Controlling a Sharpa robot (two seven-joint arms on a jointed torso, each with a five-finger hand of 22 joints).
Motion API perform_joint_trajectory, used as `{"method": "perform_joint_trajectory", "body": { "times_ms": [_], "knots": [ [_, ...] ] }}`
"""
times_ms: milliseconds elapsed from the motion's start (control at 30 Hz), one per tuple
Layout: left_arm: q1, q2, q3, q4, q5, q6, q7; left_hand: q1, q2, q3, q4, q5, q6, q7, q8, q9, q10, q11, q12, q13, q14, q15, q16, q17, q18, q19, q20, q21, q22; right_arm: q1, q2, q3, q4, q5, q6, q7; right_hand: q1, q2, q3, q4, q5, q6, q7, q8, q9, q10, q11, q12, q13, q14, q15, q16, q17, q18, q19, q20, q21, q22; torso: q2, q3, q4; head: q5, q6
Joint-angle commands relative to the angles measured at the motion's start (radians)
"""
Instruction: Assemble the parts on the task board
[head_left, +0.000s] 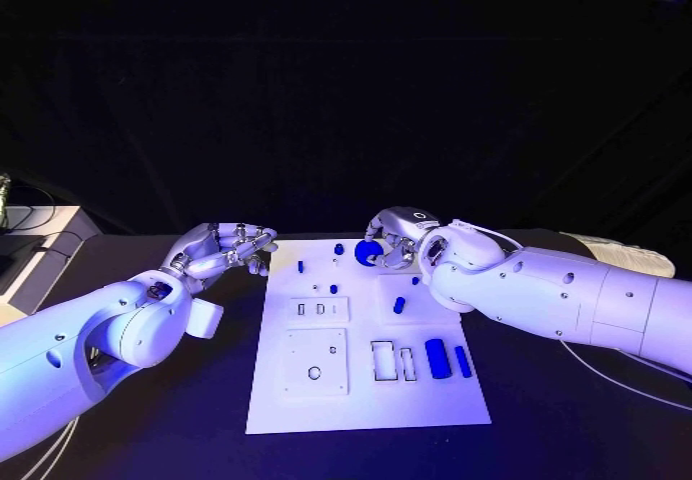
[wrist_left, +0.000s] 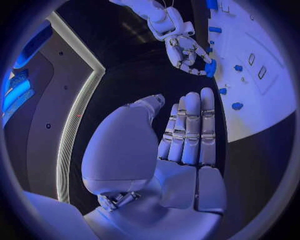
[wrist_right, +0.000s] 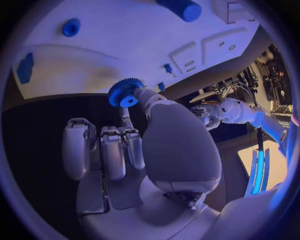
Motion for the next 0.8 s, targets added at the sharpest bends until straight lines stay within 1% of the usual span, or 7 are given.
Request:
{"method": "perform_joint_trajectory", "body": {
  "times_ms": [33, 233, 367, 533, 600, 667, 800],
  "knots": [
    [0.000, 0.004, 0.001, 0.000, 0.000, 0.015, 0.006, 0.001, 0.004, 0.003, -0.004, -0.002, -0.004, 0.001, -0.004, 0.001, -0.004, 0.001, 0.001, 0.001, -0.006, -0.001, 0.007, 0.000, 0.012, -0.007, 0.002, 0.007, 0.001, 0.000, 0.020, 0.000, 0.013, -0.118, -0.041, 0.001, 0.001, -0.010, 0.005, 0.001, 0.003, 0.017, -0.010, 0.004, 0.005, 0.102, -0.006, 0.002, 0.263, 0.102, -0.007, 0.004, 0.263, -0.016, 0.005, -0.004, 0.003, 0.048, 0.000, -0.0002, 0.0023, 0.001, 0.000],
    [0.000, 0.007, 0.001, -0.001, 0.000, 0.016, 0.007, 0.001, 0.005, 0.004, -0.004, -0.002, -0.004, 0.002, -0.004, 0.002, -0.004, 0.001, 0.001, 0.002, -0.007, -0.001, 0.007, 0.000, 0.012, -0.008, 0.002, 0.008, 0.002, -0.004, 0.066, -0.001, -0.005, -0.153, -0.049, 0.001, -0.001, -0.014, 0.006, 0.000, 0.000, 0.017, -0.010, 0.003, 0.005, 0.102, -0.007, 0.002, 0.263, 0.102, -0.008, 0.004, 0.263, -0.017, 0.006, -0.005, 0.005, 0.050, 0.000, -0.0027, 0.0013, 0.001, 0.003],
    [0.000, 0.010, 0.001, -0.001, 0.000, 0.017, 0.006, 0.001, 0.006, 0.005, -0.005, -0.002, -0.003, 0.002, -0.004, 0.003, -0.005, 0.001, 0.002, 0.002, -0.007, -0.001, 0.008, 0.000, 0.012, -0.010, 0.002, 0.010, 0.003, -0.011, 0.093, -0.002, -0.026, -0.167, -0.051, -0.004, -0.001, -0.015, 0.006, 0.000, 0.000, 0.017, -0.010, 0.002, 0.004, 0.102, -0.007, 0.002, 0.263, 0.102, -0.008, 0.004, 0.263, -0.017, 0.007, -0.005, 0.006, 0.051, 0.001, -0.0019, 0.0023, 0.001, 0.003],
    [0.000, 0.015, 0.001, -0.003, -0.002, 0.019, 0.005, 0.001, 0.006, 0.005, -0.005, -0.002, -0.003, 0.002, -0.004, 0.003, -0.005, 0.001, 0.002, 0.002, -0.007, -0.001, 0.008, 0.000, 0.012, -0.010, 0.002, 0.010, 0.003, -0.033, 0.130, -0.003, -0.066, -0.182, -0.048, -0.006, -0.001, -0.016, 0.007, 0.000, 0.000, 0.016, -0.010, 0.001, 0.004, 0.102, -0.007, 0.002, 0.263, 0.102, -0.008, 0.004, 0.263, -0.016, 0.005, -0.005, 0.003, 0.049, 0.002, -0.0027, 0.0062, 0.003, 0.003],
    [0.000, 0.016, 0.001, -0.003, -0.003, 0.020, 0.005, 0.001, 0.006, 0.005, -0.005, -0.002, -0.003, 0.002, -0.004, 0.003, -0.005, 0.001, 0.002, 0.002, -0.007, -0.001, 0.008, 0.000, 0.012, -0.010, 0.002, 0.010, 0.003, -0.040, 0.139, -0.003, -0.074, -0.197, -0.048, -0.008, -0.002, -0.017, 0.008, 0.000, 0.000, 0.015, -0.009, 0.000, 0.004, 0.102, -0.007, 0.002, 0.263, 0.102, -0.008, 0.004, 0.263, -0.016, 0.004, -0.005, 0.001, 0.046, 0.003, -0.0013, 0.0043, 0.004, 0.003],
    [0.000, 0.016, 0.001, -0.004, -0.003, 0.021, 0.004, 0.001, 0.006, 0.005, -0.005, -0.002, -0.003, 0.002, -0.004, 0.003, -0.005, 0.001, 0.002, 0.002, -0.007, -0.001, 0.008, 0.000, 0.012, -0.010, 0.002, 0.010, 0.003, -0.048, 0.148, -0.003, -0.083, -0.210, -0.050, -0.010, -0.003, -0.019, 0.009, 0.000, 0.000, 0.012, -0.008, -0.003, 0.003, 0.102, -0.006, 0.002, 0.263, 0.102, -0.008, 0.004, 0.263, -0.015, 0.004, -0.005, 0.000, 0.045, 0.004, -0.0007, 0.0055, 0.007, 0.004],
    [0.000, 0.016, 0.001, -0.005, -0.004, 0.021, 0.004, 0.001, 0.006, 0.005, -0.005, -0.003, -0.003, 0.002, -0.004, 0.003, -0.005, 0.001, 0.002, 0.003, -0.008, -0.001, 0.009, 0.000, 0.012, -0.011, 0.002, 0.011, 0.004, -0.058, 0.159, -0.003, -0.101, -0.232, -0.055, -0.014, -0.004, -0.020, 0.010, 0.000, 0.000, 0.011, -0.008, -0.005, 0.002, 0.102, -0.005, 0.002, 0.263, 0.102, -0.008, 0.004, 0.263, -0.015, 0.003, -0.005, 0.000, 0.045, 0.004, -0.0021, 0.0073, 0.007, 0.003]
  ]
}}
